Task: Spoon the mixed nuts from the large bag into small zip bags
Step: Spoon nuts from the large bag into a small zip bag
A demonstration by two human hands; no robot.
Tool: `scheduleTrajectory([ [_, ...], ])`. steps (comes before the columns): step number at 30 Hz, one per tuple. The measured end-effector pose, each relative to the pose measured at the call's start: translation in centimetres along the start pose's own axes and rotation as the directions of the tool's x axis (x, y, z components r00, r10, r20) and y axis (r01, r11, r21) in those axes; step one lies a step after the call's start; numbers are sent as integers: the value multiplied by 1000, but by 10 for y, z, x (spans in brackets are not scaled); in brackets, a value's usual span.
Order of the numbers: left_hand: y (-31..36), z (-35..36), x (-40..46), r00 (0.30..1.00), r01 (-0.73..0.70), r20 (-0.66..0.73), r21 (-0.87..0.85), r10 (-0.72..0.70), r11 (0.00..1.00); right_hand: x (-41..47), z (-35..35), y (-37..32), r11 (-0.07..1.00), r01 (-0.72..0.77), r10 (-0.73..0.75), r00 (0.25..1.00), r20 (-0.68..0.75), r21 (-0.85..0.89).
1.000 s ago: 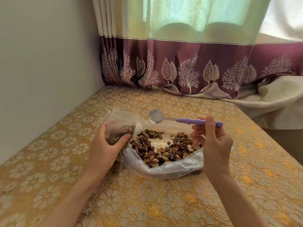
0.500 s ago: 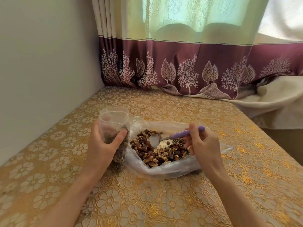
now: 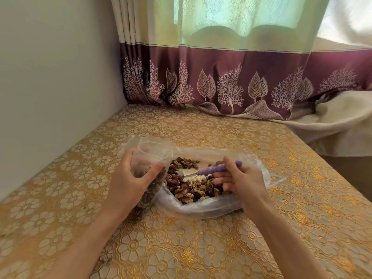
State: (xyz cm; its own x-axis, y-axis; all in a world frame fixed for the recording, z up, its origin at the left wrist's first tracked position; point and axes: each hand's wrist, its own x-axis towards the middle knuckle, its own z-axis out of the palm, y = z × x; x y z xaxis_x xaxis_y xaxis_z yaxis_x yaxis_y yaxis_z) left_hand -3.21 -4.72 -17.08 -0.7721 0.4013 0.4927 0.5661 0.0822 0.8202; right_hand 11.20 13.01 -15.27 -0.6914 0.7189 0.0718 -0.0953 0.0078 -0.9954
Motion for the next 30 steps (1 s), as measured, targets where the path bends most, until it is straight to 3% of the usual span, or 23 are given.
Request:
scheduleTrajectory([
  [11,3,-1,-1,999,-28,30,81,26,996,0,2,-1,998,-28,31,998,-47,60],
  [22,4,1,2,996,-2,83,280,-23,960,2,-7,-9,968,209,-173,956,-238,139],
  [26,5,2,2,995,9,93,279,-36,960,-4,0,-14,944,275,-237,950,-203,182],
  [30,6,2,0,995,22,84,261,-45,965,-14,13,-19,922,338,-330,941,-75,189],
])
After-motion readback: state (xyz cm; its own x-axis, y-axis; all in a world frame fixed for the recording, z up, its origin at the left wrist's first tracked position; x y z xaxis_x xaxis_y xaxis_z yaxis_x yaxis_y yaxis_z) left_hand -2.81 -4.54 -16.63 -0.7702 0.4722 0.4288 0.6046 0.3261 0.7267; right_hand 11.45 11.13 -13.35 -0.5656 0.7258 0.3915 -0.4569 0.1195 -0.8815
